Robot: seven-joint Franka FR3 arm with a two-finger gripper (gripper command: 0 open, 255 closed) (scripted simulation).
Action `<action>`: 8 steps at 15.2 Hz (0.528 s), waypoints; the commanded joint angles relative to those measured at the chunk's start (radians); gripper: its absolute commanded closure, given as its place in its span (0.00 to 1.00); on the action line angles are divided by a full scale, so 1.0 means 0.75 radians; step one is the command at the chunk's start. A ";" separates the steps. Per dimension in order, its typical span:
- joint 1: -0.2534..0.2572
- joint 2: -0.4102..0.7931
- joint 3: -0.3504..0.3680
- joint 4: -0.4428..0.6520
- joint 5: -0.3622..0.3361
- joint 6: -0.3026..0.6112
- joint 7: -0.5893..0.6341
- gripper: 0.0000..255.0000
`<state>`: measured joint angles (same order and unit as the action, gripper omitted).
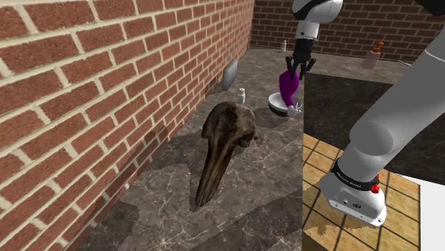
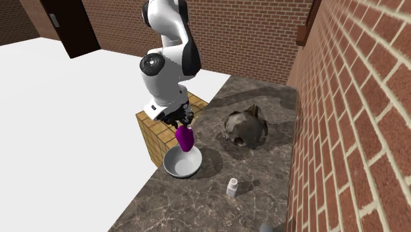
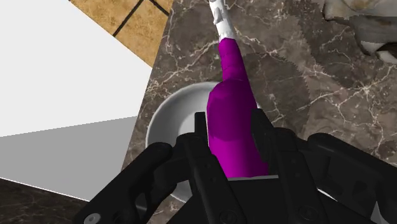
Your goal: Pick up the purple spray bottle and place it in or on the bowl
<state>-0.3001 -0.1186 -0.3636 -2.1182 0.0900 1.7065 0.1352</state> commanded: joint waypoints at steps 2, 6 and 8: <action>-0.017 0.181 -0.034 0.188 0.044 -0.028 -0.075 1.00; -0.074 0.467 -0.064 0.517 0.129 -0.107 -0.176 1.00; -0.078 0.475 -0.058 0.492 0.132 -0.074 -0.181 1.00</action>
<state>-0.3539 0.2146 -0.4069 -1.7659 0.1819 1.6461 0.0074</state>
